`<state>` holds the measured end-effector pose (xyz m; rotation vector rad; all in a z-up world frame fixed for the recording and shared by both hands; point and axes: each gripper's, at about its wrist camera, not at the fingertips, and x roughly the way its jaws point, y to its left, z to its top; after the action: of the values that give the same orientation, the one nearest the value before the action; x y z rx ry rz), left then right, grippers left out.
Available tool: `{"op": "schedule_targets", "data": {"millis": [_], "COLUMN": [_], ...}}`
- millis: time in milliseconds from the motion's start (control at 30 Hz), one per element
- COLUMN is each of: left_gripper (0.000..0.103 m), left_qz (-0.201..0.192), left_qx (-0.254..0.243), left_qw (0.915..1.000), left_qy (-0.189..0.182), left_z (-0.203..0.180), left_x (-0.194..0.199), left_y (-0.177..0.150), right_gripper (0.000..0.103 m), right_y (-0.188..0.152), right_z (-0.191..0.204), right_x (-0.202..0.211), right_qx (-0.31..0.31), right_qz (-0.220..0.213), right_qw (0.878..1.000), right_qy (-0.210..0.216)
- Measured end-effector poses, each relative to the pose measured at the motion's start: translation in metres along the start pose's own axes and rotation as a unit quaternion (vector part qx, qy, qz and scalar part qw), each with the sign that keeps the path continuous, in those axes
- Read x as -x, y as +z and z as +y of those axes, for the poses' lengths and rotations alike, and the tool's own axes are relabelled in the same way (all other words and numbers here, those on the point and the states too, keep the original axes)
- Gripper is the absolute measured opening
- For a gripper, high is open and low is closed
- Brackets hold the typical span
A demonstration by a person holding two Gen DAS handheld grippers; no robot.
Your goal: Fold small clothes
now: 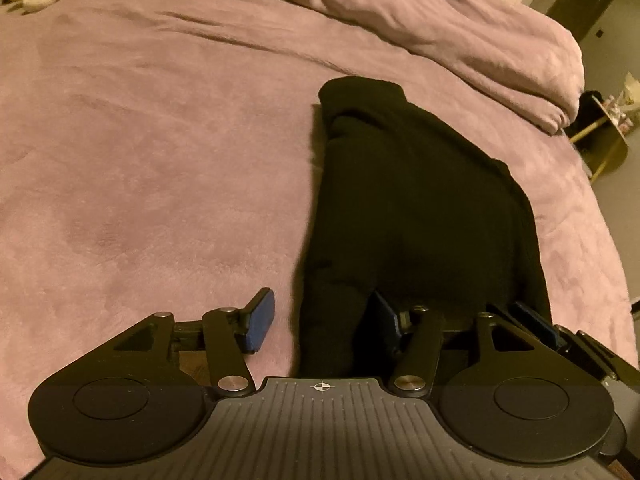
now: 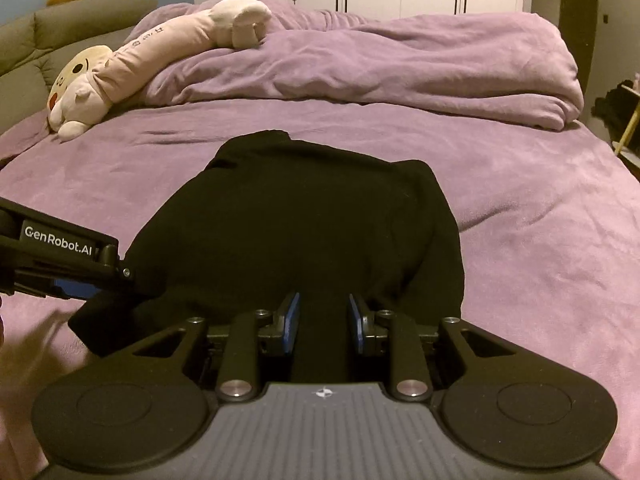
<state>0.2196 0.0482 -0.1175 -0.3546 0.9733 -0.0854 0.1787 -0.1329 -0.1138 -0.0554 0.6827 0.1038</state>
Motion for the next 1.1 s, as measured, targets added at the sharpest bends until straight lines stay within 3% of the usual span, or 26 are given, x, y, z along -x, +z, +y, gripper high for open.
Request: {"op": "schedule_targets", "data": {"millis": [233, 433, 567, 667, 800, 900, 1000, 1100], "left_gripper": [0.063, 0.063, 0.063, 0.064, 0.071, 0.076, 0.082, 0.092], "left_qz": [0.008, 0.017, 0.021, 0.030, 0.025, 0.021, 0.037, 0.040], "left_qx": [-0.010, -0.025, -0.056, -0.063, -0.051, -0.035, -0.053, -0.085], "left_qw": [0.9999, 0.9993, 0.9974, 0.9960, 0.9961, 0.9959, 0.9936, 0.9898], "left_qy": [0.008, 0.021, 0.039, 0.056, 0.067, 0.081, 0.093, 0.108], "left_z": [-0.001, -0.001, 0.001, 0.005, 0.012, 0.016, 0.009, -0.002], "left_x": [0.003, 0.010, 0.028, 0.046, 0.070, 0.087, 0.098, 0.105], "left_y": [-0.003, -0.009, -0.022, -0.042, -0.074, -0.096, -0.109, -0.111], "right_gripper": [0.024, 0.024, 0.024, 0.025, 0.031, 0.052, 0.054, 0.069], "right_y": [-0.013, -0.007, -0.005, -0.013, -0.040, -0.066, -0.084, -0.088], "right_z": [0.009, 0.007, 0.003, -0.007, -0.018, -0.015, -0.009, -0.002], "right_x": [0.009, 0.009, 0.020, 0.038, 0.068, 0.088, 0.103, 0.111], "right_qx": [0.044, 0.043, 0.026, -0.028, -0.089, -0.092, -0.084, -0.075], "right_qz": [0.006, 0.023, 0.067, 0.115, 0.163, 0.191, 0.210, 0.226], "right_qw": [0.999, 0.999, 0.997, 0.993, 0.983, 0.977, 0.974, 0.971], "right_qy": [-0.009, -0.004, 0.008, 0.028, 0.009, -0.009, -0.013, -0.017]}}
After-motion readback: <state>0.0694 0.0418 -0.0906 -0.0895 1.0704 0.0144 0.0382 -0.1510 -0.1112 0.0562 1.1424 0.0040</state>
